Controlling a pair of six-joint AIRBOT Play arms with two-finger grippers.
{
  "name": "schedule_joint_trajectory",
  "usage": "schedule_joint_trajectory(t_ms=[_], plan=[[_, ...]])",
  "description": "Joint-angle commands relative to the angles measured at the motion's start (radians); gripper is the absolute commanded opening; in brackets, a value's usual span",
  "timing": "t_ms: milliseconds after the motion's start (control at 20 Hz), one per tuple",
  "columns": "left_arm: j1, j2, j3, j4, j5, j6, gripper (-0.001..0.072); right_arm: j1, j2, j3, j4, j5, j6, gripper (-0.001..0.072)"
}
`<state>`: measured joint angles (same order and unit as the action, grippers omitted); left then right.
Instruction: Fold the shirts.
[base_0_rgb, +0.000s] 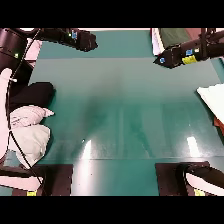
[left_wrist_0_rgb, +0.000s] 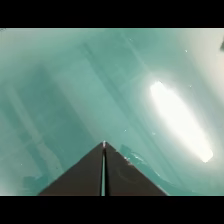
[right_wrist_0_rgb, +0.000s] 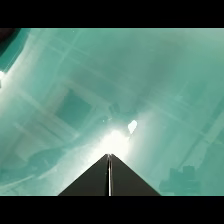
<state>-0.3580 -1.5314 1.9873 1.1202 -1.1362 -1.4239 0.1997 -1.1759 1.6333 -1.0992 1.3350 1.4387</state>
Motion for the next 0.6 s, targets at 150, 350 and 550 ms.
schedule_joint_trajectory(t_ms=[150,350,550], plan=[[0.000,0.001,0.000,0.000,0.000,0.000,0.0023,0.002,0.000,0.000,0.008,0.000,0.005,0.0020],[0.000,0.001,0.000,0.000,0.031,0.000,0.0023,0.002,0.000,0.000,0.008,0.002,0.006,0.0020],[0.000,0.001,0.000,-0.013,0.187,-0.016,0.0023,0.002,0.000,0.000,0.008,0.012,0.020,0.0020]])
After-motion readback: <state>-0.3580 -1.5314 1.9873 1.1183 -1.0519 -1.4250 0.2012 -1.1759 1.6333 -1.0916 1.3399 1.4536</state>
